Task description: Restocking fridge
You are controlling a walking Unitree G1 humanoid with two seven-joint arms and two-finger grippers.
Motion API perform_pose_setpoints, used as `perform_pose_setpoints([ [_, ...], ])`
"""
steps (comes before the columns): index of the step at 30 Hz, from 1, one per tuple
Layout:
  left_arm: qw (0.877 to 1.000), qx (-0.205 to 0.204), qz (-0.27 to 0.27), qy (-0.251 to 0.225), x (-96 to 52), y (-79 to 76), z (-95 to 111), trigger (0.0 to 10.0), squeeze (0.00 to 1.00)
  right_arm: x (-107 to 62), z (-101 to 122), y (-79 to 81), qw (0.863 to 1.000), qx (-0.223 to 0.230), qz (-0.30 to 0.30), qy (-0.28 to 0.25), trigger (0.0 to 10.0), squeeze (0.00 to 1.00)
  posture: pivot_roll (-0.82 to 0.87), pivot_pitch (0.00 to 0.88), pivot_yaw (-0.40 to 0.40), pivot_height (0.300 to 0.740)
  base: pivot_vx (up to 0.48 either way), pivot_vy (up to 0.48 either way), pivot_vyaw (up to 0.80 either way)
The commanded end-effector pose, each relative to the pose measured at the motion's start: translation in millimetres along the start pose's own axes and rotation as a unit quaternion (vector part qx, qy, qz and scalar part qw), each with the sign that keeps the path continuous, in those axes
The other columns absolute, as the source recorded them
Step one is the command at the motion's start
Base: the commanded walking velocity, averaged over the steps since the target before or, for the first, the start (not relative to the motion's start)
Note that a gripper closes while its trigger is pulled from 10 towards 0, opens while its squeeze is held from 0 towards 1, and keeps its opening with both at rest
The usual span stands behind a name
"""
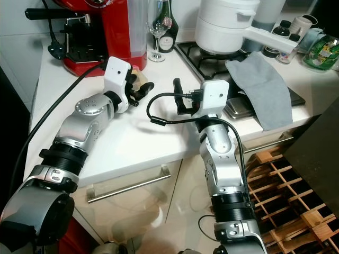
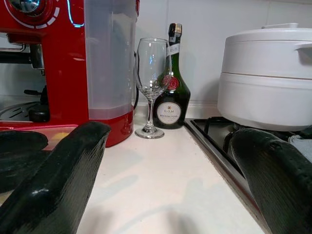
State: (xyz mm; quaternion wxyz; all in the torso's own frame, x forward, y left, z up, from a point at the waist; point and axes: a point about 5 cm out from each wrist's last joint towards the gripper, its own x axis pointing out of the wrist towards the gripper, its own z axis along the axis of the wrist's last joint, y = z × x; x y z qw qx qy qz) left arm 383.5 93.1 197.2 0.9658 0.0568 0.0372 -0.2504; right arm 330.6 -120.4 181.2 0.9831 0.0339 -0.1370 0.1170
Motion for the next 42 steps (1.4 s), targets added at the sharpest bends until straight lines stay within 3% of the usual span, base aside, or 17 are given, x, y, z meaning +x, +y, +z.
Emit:
perform_pose_setpoints([
  [1,1.000,-0.010,-0.021,0.017,-4.2,-7.4,-8,10.0,0.00,0.6,5,-4.0,1.000,-0.001,-0.004,-0.005,10.0,0.00,-0.03,0.000,-0.039,0.740,0.000,0.000,0.00],
  [6,0.999,-0.020,-0.037,0.027,-10.6,-14.3,-14,10.0,0.00,0.6,5,-4.2,1.000,-0.001,-0.003,-0.004,10.0,0.00,-0.02,0.000,-0.038,0.740,0.000,0.000,0.00],
  [9,0.998,-0.013,-0.056,0.034,-22.1,-20.6,-15,10.0,0.00,1.3,5,-4.7,1.000,-0.001,-0.003,-0.004,10.0,0.00,-0.01,0.000,-0.040,0.740,0.000,0.000,0.00],
  [14,0.999,-0.003,-0.041,0.012,-29.8,-11.6,1,10.0,0.00,1.7,5,-3.9,1.000,-0.001,-0.002,-0.005,10.0,0.00,-0.01,0.000,-0.041,0.740,0.000,0.000,0.00],
  [18,0.997,0.005,-0.046,-0.068,-41.9,-12.4,44,10.0,0.00,3.1,7,-3.7,1.000,-0.002,0.001,-0.008,10.0,0.00,0.00,0.000,-0.043,0.740,0.000,0.000,0.00],
  [19,0.997,0.005,-0.046,-0.068,-41.9,-12.4,44,10.0,0.00,3.1,7,-3.7,1.000,-0.002,0.001,-0.008,10.0,0.00,0.00,0.000,-0.043,0.740,0.000,0.000,0.00],
  [22,0.985,-0.015,-0.080,-0.154,-57.8,-19.4,83,10.0,0.00,4.3,8,-4.3,1.000,-0.003,0.001,-0.012,10.0,0.00,0.01,0.000,-0.048,0.740,0.000,0.000,0.00],
  [25,0.977,-0.018,-0.100,-0.189,-65.5,-21.5,97,10.0,0.00,5.1,9,-4.2,1.000,-0.003,0.002,-0.013,10.0,0.00,0.01,0.000,-0.049,0.740,0.000,0.000,0.00],
  [29,0.983,-0.011,-0.083,-0.163,-62.8,-12.4,88,10.0,0.00,7.1,9,-2.8,1.000,-0.003,0.005,-0.015,10.0,0.00,0.01,0.000,-0.055,0.740,0.000,0.000,0.00],
  [30,0.995,-0.026,-0.018,-0.097,-51.6,8.5,59,10.0,0.00,8.1,9,-2.0,1.000,-0.003,0.006,-0.016,10.0,0.00,0.01,0.000,-0.053,0.740,0.000,0.000,0.00],
  [32,0.998,-0.029,0.038,-0.050,-46.7,25.7,34,10.0,0.00,8.5,9,-1.7,1.000,-0.003,0.007,-0.016,10.0,0.00,0.01,0.000,-0.051,0.740,0.000,0.000,0.00],
  [37,0.997,-0.027,0.072,-0.025,-44.0,38.1,7,10.0,0.00,12.1,3,-0.5,1.000,0.006,0.005,-0.004,10.0,0.00,0.00,0.000,-0.050,0.740,0.000,0.000,0.00],
  [38,0.996,-0.027,0.079,-0.025,-43.6,39.0,3,10.0,0.00,14.8,1,1.1,1.000,0.014,0.007,0.001,10.0,0.35,0.01,0.000,-0.051,0.740,0.000,0.000,0.00],
  [39,0.995,-0.014,0.090,-0.029,-43.9,39.4,1,10.0,0.00,20.3,-2,3.0,1.000,0.016,0.024,0.012,10.0,1.00,0.02,0.000,-0.056,0.740,0.000,0.000,0.00],
  [41,0.995,-0.009,0.091,-0.033,-44.4,39.1,2,10.0,0.00,21.7,-3,3.2,0.999,0.013,0.032,0.016,10.0,1.00,0.02,0.000,-0.057,0.740,0.000,0.000,0.00],
  [42,0.994,-0.007,0.096,-0.057,-46.7,39.3,9,10.0,0.00,26.2,-5,-0.5,0.998,0.003,0.049,0.033,10.0,1.00,0.05,0.000,-0.063,0.740,0.000,0.000,0.00],
])
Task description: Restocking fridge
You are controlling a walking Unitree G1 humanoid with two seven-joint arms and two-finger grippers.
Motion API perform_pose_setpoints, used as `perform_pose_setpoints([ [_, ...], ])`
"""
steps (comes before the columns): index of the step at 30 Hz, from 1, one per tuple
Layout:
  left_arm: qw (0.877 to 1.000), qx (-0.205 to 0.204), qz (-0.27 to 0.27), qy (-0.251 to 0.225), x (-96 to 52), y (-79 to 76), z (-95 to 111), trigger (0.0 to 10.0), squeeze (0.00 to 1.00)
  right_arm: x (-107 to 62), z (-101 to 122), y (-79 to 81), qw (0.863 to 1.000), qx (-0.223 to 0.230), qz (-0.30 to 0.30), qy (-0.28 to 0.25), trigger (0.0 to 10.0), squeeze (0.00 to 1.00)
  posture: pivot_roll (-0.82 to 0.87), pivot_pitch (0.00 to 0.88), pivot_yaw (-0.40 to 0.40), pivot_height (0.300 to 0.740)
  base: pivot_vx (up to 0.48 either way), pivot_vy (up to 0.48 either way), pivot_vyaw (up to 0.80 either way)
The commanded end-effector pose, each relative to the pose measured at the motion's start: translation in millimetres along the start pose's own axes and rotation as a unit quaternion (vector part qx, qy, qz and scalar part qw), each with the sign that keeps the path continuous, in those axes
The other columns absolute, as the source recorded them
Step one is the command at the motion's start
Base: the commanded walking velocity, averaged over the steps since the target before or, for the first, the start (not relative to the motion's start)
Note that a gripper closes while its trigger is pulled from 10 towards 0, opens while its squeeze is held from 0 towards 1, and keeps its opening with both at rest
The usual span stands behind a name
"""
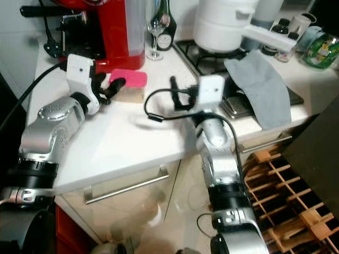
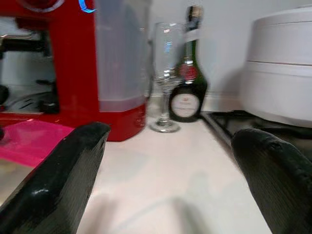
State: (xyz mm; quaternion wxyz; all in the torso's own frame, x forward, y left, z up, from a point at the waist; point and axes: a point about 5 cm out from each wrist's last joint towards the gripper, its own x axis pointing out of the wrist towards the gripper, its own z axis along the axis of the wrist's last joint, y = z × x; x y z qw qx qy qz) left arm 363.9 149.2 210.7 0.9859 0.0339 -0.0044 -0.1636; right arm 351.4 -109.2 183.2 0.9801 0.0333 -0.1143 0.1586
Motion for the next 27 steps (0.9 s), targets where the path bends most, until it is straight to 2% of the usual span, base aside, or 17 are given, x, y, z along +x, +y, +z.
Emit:
perform_pose_setpoints([
  [1,1.000,0.010,0.009,-0.027,-2.5,0.1,6,10.0,0.00,4.9,0,-9.2,1.000,-0.009,0.014,0.017,10.0,1.00,0.05,0.000,-0.063,0.740,0.000,0.000,0.00],
  [5,0.997,0.030,0.030,-0.062,-8.7,8.0,17,10.0,0.00,13.6,4,-21.6,0.999,-0.016,0.029,0.030,10.0,1.00,0.07,0.000,-0.067,0.740,0.000,0.000,0.00],
  [6,0.995,0.037,0.046,-0.086,-14.4,13.3,25,10.0,0.00,19.4,8,-28.5,0.999,-0.004,0.035,0.032,10.0,1.00,0.09,0.000,-0.071,0.740,0.000,0.000,0.00],
  [8,0.995,0.037,0.046,-0.086,-14.4,13.3,25,10.0,0.00,19.4,8,-28.5,0.999,-0.004,0.035,0.032,10.0,1.00,0.09,0.000,-0.071,0.740,0.000,0.000,0.00],
  [12,0.987,0.021,0.066,-0.143,-26.4,18.4,49,10.0,0.00,32.9,15,-35.0,0.997,0.034,0.065,0.034,10.0,1.00,0.13,0.000,-0.091,0.740,0.000,0.000,0.00],
  [13,0.987,0.021,0.066,-0.143,-26.4,18.4,49,10.0,0.00,32.9,15,-35.0,0.997,0.034,0.065,0.034,10.0,1.00,0.13,0.000,-0.091,0.740,0.000,0.000,0.00],
  [16,0.981,0.020,0.074,-0.176,-35.4,20.2,62,10.0,0.00,36.8,13,-23.2,0.982,0.056,0.169,0.064,10.0,1.00,0.17,0.000,-0.122,0.740,0.000,0.000,0.00],
  [17,0.979,0.023,0.078,-0.187,-39.0,20.4,67,10.0,0.00,37.2,12,-22.3,0.977,0.055,0.190,0.075,10.0,0.76,0.17,0.000,-0.126,0.740,0.000,0.000,0.00],
  [18,0.975,0.025,0.082,-0.206,-45.4,19.2,74,10.0,0.00,37.4,9,-23.9,0.973,0.040,0.207,0.092,10.0,0.08,0.19,0.000,-0.138,0.740,0.000,0.000,0.00],
  [19,0.972,0.029,0.083,-0.217,-49.7,17.5,80,10.0,0.00,37.7,10,-25.0,0.971,0.033,0.217,0.098,10.0,0.00,0.20,0.000,-0.148,0.740,0.000,0.000,0.00],
  [23,0.964,0.045,0.072,-0.251,-64.2,9.3,100,10.0,0.00,40.5,16,-28.5,0.963,0.018,0.248,0.105,10.0,0.00,0.21,0.023,-0.159,0.740,0.000,0.000,0.00],
  [27,0.963,0.046,0.061,-0.258,-69.0,4.0,106,10.0,0.00,42.0,19,-29.6,0.956,0.012,0.272,0.109,10.0,0.00,0.22,0.048,-0.163,0.740,0.000,0.000,0.00],
])
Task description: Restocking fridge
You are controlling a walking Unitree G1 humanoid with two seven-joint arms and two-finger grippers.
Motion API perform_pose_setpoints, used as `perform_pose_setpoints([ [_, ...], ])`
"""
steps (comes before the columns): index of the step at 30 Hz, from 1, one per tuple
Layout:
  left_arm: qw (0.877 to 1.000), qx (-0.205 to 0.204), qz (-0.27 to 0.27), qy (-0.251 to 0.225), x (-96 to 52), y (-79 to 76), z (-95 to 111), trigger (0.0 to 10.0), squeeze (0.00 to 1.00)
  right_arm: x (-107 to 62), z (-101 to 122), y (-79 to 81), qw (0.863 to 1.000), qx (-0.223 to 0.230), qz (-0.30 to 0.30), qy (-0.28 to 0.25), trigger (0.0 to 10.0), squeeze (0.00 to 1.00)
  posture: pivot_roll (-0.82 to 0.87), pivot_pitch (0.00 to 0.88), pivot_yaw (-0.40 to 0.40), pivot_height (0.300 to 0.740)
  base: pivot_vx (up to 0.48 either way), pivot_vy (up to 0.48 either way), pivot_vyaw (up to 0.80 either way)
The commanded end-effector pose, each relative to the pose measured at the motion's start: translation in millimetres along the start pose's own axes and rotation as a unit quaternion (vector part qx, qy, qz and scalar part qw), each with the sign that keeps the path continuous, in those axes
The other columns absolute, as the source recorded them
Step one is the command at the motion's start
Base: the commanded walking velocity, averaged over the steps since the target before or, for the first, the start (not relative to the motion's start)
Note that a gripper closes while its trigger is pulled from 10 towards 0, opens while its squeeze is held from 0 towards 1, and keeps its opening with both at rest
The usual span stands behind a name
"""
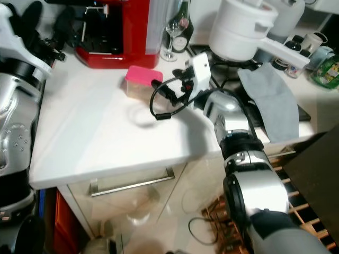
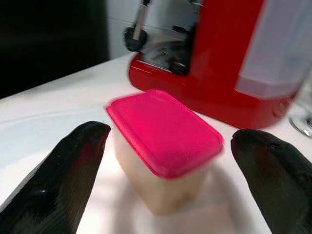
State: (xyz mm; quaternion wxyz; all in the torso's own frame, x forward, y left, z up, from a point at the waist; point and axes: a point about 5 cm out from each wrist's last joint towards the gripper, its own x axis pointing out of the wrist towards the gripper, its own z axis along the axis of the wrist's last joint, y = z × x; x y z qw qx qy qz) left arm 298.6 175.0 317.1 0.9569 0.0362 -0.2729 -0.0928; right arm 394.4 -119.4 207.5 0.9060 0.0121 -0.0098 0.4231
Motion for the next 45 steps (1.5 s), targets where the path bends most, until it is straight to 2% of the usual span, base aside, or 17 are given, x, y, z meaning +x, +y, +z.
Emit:
perform_pose_setpoints([
  [1,1.000,-0.006,-0.012,0.003,0.3,-7.1,1,10.0,0.00,-4.7,4,-6.0,1.000,-0.016,0.001,0.008,10.0,0.00,0.22,0.048,-0.163,0.740,0.000,0.000,0.00],
  [8,1.000,-0.004,-0.013,0.023,-8.5,-8.3,3,10.0,0.00,-7.1,1,-11.5,0.999,-0.025,-0.007,0.029,10.0,0.00,0.24,0.083,-0.159,0.740,0.000,0.000,0.00],
  [14,0.999,-0.003,-0.017,0.038,-13.8,-9.6,4,10.0,0.00,-8.5,-5,-16.0,0.998,-0.028,-0.044,0.046,10.0,0.00,0.26,0.103,-0.148,0.740,0.000,0.000,0.00],
  [25,0.998,-0.002,-0.021,0.063,-19.7,-10.2,3,10.0,0.00,3.8,-9,-8.9,0.996,-0.031,-0.052,0.072,10.0,0.00,0.30,0.129,-0.141,0.740,0.000,0.000,0.00],
  [30,0.997,-0.001,-0.020,0.071,-20.6,-8.4,2,10.0,0.00,18.6,-11,4.6,0.996,-0.033,-0.034,0.079,10.0,0.00,0.30,0.139,-0.141,0.740,0.000,0.000,0.00],
  [31,0.997,-0.001,-0.020,0.072,-20.7,-8.2,2,10.0,0.00,22.0,-11,7.9,0.996,-0.030,-0.030,0.079,9.4,0.00,0.31,0.142,-0.142,0.740,0.000,0.000,0.00],
  [32,0.997,-0.001,-0.019,0.073,-20.8,-8.1,2,10.0,0.00,24.9,-11,10.6,0.996,-0.028,-0.028,0.078,3.1,0.00,0.31,0.144,-0.143,0.740,0.000,0.000,0.00],
  [33,0.997,-0.001,-0.019,0.075,-21.0,-8.0,1,10.0,0.00,27.2,-11,12.7,0.996,-0.026,-0.027,0.077,0.0,0.00,0.31,0.144,-0.144,0.740,0.000,0.000,0.00],
  [39,0.997,0.001,-0.017,0.078,-22.4,-7.7,1,10.0,0.00,37.9,-7,22.2,0.999,0.003,-0.021,0.048,0.0,0.00,0.31,0.144,-0.149,0.740,0.000,0.000,0.00],
  [44,0.997,-0.001,-0.017,0.078,-22.1,-8.1,2,10.0,0.00,41.0,-3,25.6,0.999,0.009,-0.007,0.031,0.0,0.00,0.31,0.140,-0.149,0.740,0.000,0.000,0.00],
  [45,0.997,-0.003,-0.019,0.076,-21.5,-8.9,2,10.0,0.00,44.0,3,30.4,1.000,0.011,0.020,0.012,0.0,0.00,0.30,0.135,-0.148,0.740,0.000,0.000,0.00],
])
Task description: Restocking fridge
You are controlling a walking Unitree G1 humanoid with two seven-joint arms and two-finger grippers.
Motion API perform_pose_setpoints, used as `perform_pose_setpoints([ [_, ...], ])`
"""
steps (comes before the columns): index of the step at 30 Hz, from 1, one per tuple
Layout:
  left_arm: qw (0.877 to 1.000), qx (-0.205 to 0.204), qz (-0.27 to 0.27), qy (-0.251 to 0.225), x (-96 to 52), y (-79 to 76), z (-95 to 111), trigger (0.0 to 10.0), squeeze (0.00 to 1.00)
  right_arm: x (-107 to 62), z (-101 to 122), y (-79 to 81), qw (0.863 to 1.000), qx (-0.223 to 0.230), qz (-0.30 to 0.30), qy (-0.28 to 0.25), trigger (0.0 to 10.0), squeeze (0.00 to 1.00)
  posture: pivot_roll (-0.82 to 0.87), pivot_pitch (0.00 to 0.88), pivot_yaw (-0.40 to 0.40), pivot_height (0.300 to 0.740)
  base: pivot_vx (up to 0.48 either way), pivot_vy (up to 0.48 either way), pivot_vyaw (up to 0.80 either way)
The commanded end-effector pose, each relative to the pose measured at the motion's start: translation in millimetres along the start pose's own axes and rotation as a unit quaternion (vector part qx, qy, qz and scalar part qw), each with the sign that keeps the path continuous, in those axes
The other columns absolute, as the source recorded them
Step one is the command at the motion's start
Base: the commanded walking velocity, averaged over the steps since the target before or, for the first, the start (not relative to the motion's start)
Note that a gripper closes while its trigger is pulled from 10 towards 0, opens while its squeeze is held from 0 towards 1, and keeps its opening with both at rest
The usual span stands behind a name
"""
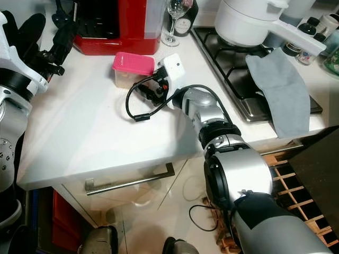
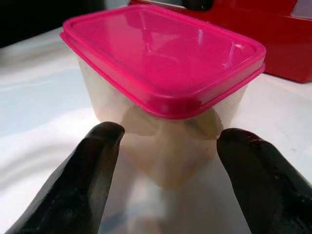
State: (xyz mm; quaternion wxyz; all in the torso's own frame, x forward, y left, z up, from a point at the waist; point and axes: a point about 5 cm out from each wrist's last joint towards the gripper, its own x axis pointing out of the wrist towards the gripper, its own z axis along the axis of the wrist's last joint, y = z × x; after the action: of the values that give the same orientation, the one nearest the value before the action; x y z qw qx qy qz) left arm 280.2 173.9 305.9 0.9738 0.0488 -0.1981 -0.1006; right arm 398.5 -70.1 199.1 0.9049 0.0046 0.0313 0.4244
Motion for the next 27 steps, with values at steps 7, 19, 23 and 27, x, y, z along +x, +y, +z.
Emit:
perform_pose_setpoints([
  [7,1.000,-0.012,-0.015,-0.006,1.6,-7.4,2,10.0,0.00,5.6,28,9.3,0.994,0.003,0.062,-0.086,0.0,0.00,0.29,0.120,-0.147,0.740,0.000,0.000,0.00],
  [19,0.999,-0.028,-0.028,0.019,9.9,-15.1,-16,10.0,0.00,-6.1,33,17.7,0.971,0.016,0.113,-0.211,0.0,0.00,0.24,0.052,-0.101,0.740,0.000,0.000,0.00],
  [23,0.998,-0.039,-0.020,0.049,15.8,-10.2,-29,10.0,0.00,-15.0,18,18.1,0.973,0.017,0.109,-0.204,0.0,0.00,0.22,0.016,-0.075,0.740,0.000,0.000,0.00],
  [27,0.997,-0.027,-0.023,0.075,27.2,-3.2,-46,10.0,0.00,-29.6,2,15.4,0.978,0.003,0.043,-0.204,0.8,0.00,0.20,0.000,-0.048,0.740,0.000,0.000,0.00],
])
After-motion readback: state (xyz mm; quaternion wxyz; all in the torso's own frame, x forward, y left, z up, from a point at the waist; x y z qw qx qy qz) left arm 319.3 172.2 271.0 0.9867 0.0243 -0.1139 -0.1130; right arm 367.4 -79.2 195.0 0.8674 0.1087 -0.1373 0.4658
